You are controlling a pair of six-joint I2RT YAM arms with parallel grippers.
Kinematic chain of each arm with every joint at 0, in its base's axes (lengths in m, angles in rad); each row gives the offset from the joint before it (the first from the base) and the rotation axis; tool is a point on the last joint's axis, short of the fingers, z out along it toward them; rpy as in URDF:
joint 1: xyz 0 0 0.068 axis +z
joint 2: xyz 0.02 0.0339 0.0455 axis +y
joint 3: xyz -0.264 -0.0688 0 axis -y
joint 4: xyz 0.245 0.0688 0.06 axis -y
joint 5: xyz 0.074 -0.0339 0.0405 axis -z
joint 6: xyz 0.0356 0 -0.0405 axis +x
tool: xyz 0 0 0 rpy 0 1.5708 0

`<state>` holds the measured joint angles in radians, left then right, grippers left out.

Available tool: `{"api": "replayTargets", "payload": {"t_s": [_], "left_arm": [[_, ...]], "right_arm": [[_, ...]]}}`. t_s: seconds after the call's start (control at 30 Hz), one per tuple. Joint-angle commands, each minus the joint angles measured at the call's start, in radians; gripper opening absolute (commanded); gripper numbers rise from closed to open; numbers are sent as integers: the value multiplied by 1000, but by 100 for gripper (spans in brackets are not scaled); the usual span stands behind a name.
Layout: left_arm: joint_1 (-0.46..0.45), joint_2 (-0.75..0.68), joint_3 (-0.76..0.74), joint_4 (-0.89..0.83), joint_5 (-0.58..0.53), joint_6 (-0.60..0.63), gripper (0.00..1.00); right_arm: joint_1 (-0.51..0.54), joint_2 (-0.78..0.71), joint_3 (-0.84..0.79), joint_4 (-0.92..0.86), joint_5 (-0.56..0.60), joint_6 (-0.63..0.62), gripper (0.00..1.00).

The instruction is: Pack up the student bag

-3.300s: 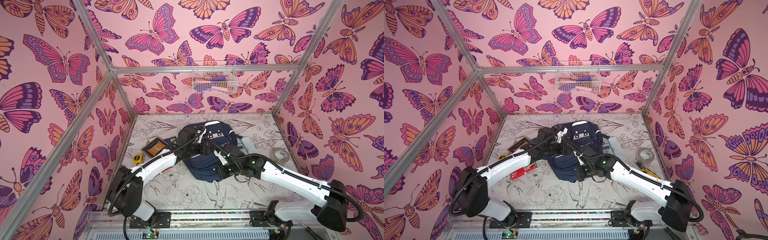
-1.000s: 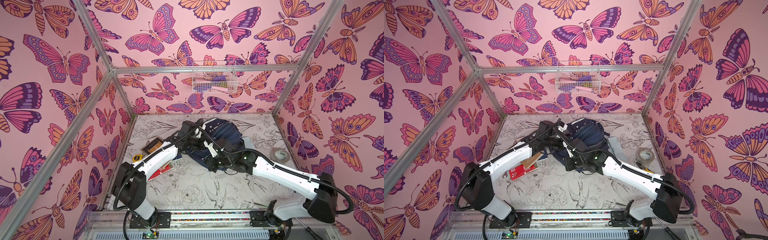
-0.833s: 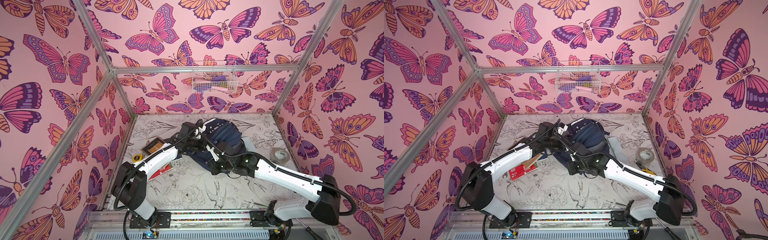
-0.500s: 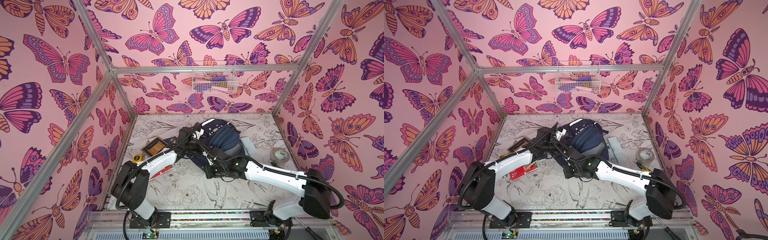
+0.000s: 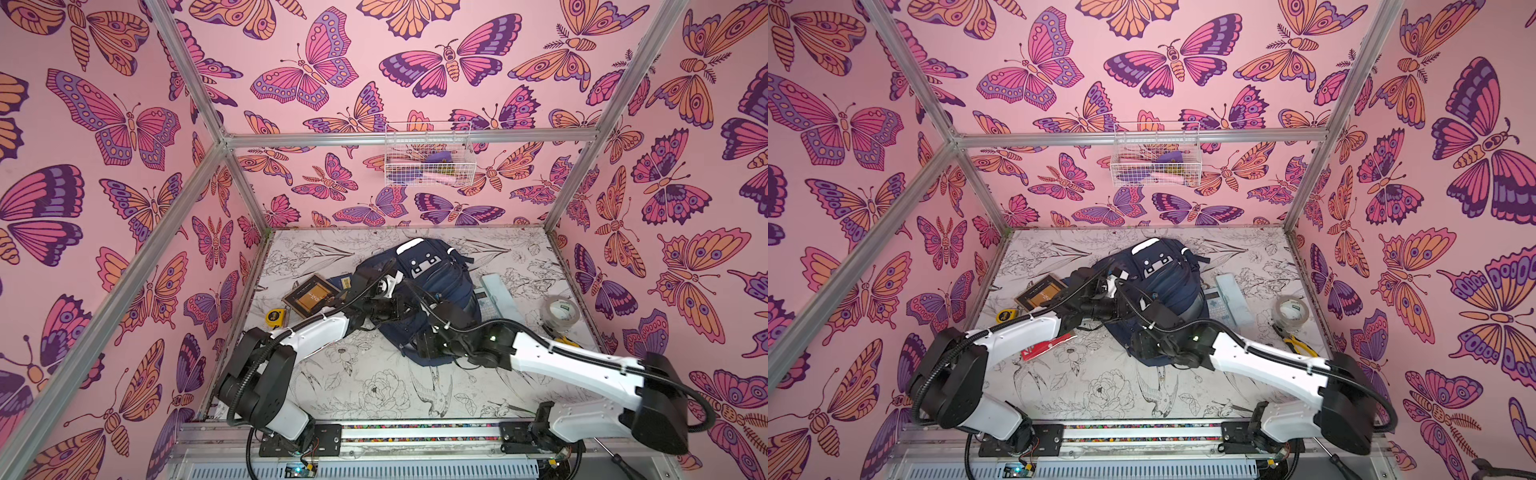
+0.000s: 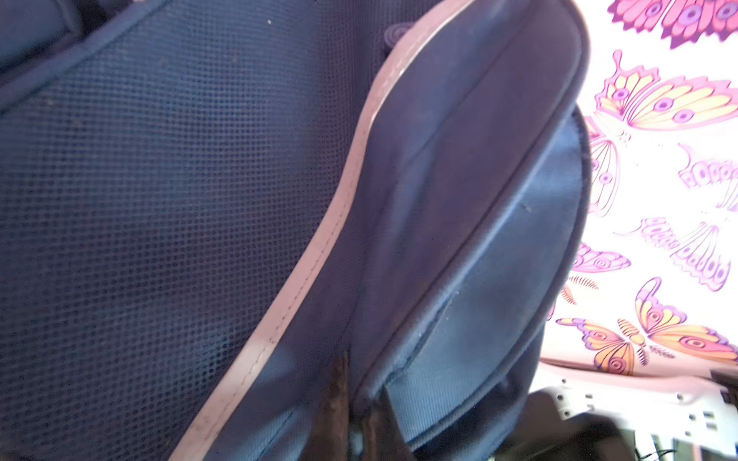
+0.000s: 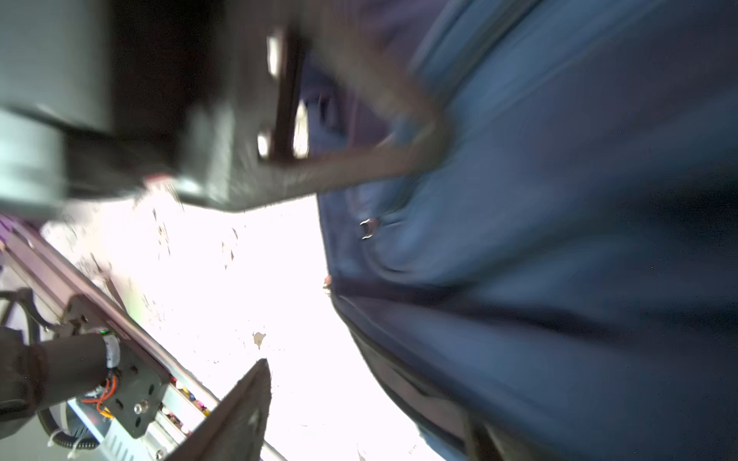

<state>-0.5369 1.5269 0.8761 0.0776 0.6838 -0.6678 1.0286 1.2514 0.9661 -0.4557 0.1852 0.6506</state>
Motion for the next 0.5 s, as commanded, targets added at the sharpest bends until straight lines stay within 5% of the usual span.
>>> {"api": "replayTargets", "payload": {"t_s": [0.0, 0.1, 0.2, 0.33, 0.47], "left_arm": [[1, -40, 9, -129, 4, 101, 1], [1, -51, 29, -249, -47, 152, 14], [0, -95, 20, -307, -103, 175, 38], [12, -206, 11, -342, -150, 135, 59], [53, -350, 9, -416, -286, 101, 68]], "right_arm": [[-4, -94, 1, -119, 196, -23, 79], [-7, -161, 2, -118, 245, -45, 92], [-22, -151, 51, -136, 263, -79, 92], [-68, -39, 180, -164, 163, -110, 90], [-121, 98, 307, -126, -52, -138, 87]]}}
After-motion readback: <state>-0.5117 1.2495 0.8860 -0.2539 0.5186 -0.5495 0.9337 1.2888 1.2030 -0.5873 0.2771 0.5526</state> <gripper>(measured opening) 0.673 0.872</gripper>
